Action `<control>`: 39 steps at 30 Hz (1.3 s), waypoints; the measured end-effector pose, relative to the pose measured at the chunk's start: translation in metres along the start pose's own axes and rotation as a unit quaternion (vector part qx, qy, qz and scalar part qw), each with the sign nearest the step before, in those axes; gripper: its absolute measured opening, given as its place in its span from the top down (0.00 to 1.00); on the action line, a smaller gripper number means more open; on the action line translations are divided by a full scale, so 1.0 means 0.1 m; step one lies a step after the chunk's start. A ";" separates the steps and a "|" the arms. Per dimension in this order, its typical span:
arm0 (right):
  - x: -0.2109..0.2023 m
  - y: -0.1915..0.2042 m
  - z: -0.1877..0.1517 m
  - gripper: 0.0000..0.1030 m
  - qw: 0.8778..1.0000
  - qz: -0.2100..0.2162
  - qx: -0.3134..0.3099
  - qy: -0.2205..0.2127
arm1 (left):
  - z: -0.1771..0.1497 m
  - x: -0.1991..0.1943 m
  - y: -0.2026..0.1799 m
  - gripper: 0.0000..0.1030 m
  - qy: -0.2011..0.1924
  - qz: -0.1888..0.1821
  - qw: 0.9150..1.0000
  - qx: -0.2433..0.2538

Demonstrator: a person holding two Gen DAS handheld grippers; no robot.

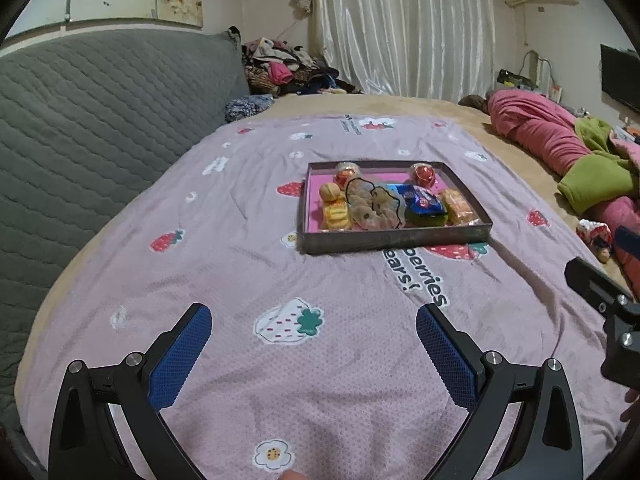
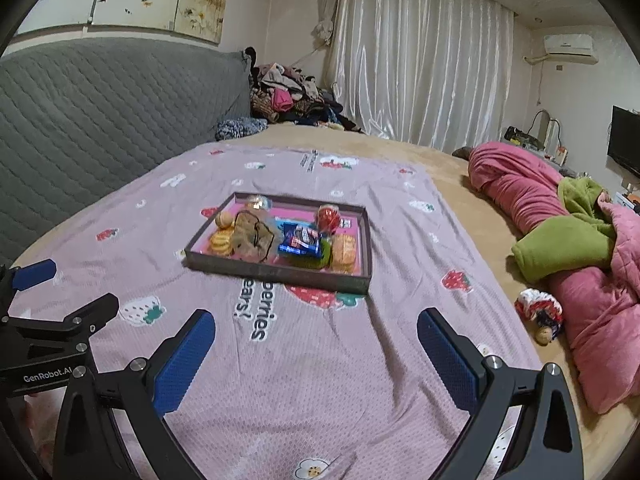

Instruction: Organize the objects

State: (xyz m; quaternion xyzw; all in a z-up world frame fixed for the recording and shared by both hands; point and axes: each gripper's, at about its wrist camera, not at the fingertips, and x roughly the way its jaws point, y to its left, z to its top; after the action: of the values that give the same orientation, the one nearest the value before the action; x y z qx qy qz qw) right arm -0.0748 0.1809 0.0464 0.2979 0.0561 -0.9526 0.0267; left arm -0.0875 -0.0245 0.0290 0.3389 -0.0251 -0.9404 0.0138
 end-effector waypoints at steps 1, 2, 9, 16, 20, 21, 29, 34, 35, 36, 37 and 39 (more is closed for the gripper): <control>0.03 0.01 -0.03 0.01 1.000 0.001 0.001 0.004 | -0.01 0.02 0.00 0.01 0.001 0.000 1.000 0.001; 0.06 0.01 -0.06 0.01 1.000 0.002 0.001 0.007 | -0.03 0.04 0.00 0.01 0.001 0.000 1.000 -0.002; 0.21 0.00 -0.20 0.01 1.000 0.005 0.009 0.018 | -0.12 0.16 0.00 0.01 0.001 -0.005 1.000 -0.011; 0.28 0.01 -0.31 0.01 1.000 0.005 0.008 0.013 | -0.24 0.25 -0.01 0.01 -0.004 -0.005 1.000 -0.014; 0.31 0.02 -0.39 0.01 1.000 0.003 0.008 0.008 | -0.27 0.30 0.00 0.01 -0.003 -0.010 1.000 -0.019; 0.32 0.02 -0.41 0.01 1.000 0.004 0.009 0.007 | -0.28 0.32 -0.01 0.01 -0.001 -0.011 1.000 -0.019; 0.50 0.02 -0.58 0.01 0.999 0.002 0.012 0.030 | -0.40 0.46 -0.07 0.01 0.009 -0.013 1.000 -0.014; 0.55 -0.01 -0.63 0.01 0.999 0.006 0.018 0.038 | -0.43 0.49 -0.11 0.01 0.008 -0.014 1.000 -0.009; 0.55 -0.01 -0.63 0.01 0.999 0.005 0.017 0.038 | -0.43 0.49 -0.10 0.01 0.008 -0.015 1.000 -0.011; 0.54 -0.01 -0.64 0.01 0.999 0.004 0.016 0.038 | -0.44 0.50 -0.10 0.01 0.007 -0.016 1.000 -0.011; 0.54 -0.01 -0.64 0.01 0.999 0.003 0.016 0.037 | -0.44 0.49 -0.09 0.01 0.006 -0.014 1.000 -0.012; 0.54 -0.02 -0.64 0.01 0.999 0.006 0.018 0.038 | -0.45 0.50 -0.09 0.01 0.007 -0.015 1.000 -0.013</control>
State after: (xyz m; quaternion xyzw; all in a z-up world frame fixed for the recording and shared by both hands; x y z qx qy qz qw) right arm -0.0832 0.1895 -0.0370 0.3345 0.0387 -0.9413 0.0247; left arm -0.0974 -0.0196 -0.0379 0.3452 -0.0073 -0.9385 0.0043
